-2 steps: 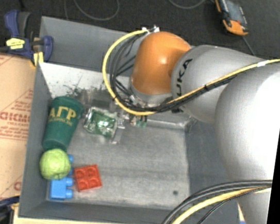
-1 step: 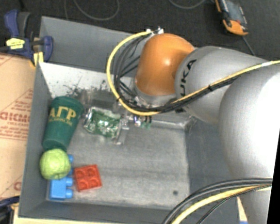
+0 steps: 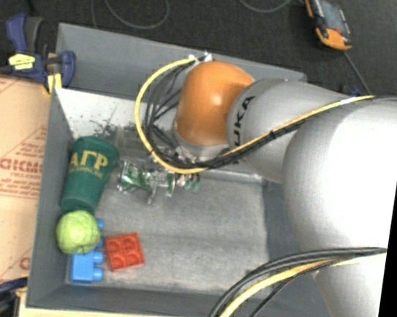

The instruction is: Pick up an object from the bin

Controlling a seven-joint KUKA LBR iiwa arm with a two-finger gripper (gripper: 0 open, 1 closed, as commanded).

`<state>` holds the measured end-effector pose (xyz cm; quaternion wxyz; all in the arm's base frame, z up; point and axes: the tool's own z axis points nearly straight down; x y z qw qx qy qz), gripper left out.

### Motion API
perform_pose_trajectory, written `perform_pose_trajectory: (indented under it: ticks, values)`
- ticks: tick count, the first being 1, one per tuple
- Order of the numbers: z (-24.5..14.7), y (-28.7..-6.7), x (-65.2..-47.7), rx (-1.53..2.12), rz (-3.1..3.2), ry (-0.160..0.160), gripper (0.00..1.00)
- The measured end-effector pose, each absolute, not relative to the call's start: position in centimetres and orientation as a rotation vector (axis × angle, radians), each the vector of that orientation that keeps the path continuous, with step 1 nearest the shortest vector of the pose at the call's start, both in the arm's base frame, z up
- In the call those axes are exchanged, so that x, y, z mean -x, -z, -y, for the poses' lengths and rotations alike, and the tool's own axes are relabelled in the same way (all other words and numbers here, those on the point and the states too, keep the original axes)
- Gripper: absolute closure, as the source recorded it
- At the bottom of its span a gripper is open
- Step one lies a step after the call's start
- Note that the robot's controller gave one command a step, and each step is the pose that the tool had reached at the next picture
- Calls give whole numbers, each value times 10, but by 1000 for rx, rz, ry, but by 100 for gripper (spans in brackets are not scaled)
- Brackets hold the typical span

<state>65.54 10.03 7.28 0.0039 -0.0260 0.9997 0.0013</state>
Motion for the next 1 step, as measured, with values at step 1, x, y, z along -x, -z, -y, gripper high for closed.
perform_pose_trajectory:
  ticks: [1]
  values:
    - [-100,-73,-655,81,-3133,-5,100]
